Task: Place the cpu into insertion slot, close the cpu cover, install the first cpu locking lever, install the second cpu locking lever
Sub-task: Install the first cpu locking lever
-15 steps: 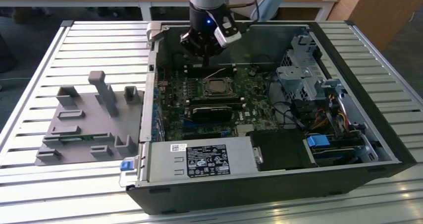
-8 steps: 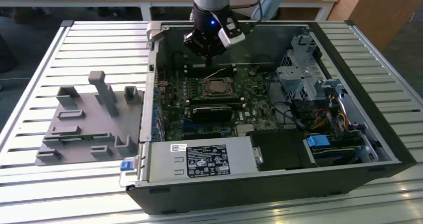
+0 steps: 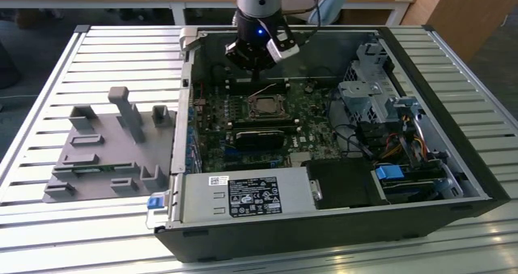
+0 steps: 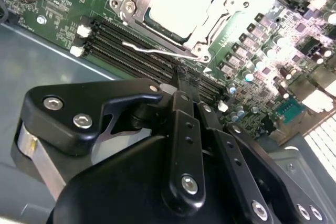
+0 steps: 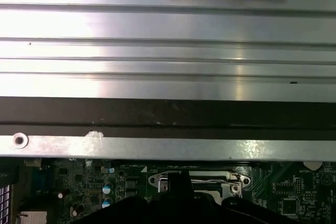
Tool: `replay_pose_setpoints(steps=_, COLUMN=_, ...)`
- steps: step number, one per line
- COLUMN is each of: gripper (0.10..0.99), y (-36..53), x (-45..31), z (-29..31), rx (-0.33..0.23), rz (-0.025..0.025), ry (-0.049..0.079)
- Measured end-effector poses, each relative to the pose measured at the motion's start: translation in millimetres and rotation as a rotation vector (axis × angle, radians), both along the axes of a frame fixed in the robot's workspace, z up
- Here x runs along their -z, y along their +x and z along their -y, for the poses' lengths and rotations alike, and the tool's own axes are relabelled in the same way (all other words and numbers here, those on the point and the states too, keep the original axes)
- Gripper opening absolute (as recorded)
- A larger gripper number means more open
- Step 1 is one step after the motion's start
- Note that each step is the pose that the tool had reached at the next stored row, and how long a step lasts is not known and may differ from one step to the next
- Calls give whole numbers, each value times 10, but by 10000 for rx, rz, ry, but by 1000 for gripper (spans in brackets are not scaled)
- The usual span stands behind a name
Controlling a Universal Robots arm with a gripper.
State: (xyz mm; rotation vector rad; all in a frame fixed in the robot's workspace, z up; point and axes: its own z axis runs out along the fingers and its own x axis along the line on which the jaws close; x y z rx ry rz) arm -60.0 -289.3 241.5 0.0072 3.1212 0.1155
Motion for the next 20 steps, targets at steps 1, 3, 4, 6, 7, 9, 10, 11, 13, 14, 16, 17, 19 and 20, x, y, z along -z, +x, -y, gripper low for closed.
replay_pose_setpoints(steps=1, gripper=114, y=3, x=15, z=1, rx=0, rz=0, ry=1)
replay_pose_setpoints(steps=3, gripper=114, y=17, x=40, z=1, rx=0, rz=-1, ry=1)
replay_pose_setpoints(steps=4, gripper=114, y=31, x=49, z=1, rx=0, rz=-1, ry=1)
replay_pose_setpoints(steps=6, gripper=114, y=61, x=64, z=1, rx=0, rz=-1, ry=1)
replay_pose_setpoints(steps=7, gripper=114, y=74, x=69, z=1, rx=0, rz=-1, ry=1)
replay_pose_setpoints(steps=9, gripper=114, y=97, x=79, z=1, rx=1, rz=-1, ry=2)
replay_pose_setpoints(steps=10, gripper=114, y=107, x=84, z=1, rx=1, rz=-1, ry=2)
replay_pose_setpoints(steps=11, gripper=114, y=114, x=89, z=1, rx=0, rz=0, ry=3)
replay_pose_setpoints(steps=13, gripper=114, y=123, x=95, z=1, rx=0, rz=-1, ry=1)
replay_pose_setpoints(steps=14, gripper=114, y=128, x=98, z=1, rx=0, rz=-1, ry=1)
replay_pose_setpoints(steps=16, gripper=114, y=139, x=106, z=1, rx=1, rz=0, ry=2)
replay_pose_setpoints(steps=17, gripper=114, y=146, x=111, z=1, rx=6, rz=0, ry=2)
replay_pose_setpoints(steps=19, gripper=114, y=165, x=118, z=1, rx=26, rz=-1, ry=0)
replay_pose_setpoints(steps=20, gripper=114, y=174, x=122, z=0, rx=29, rz=-1, ry=1)
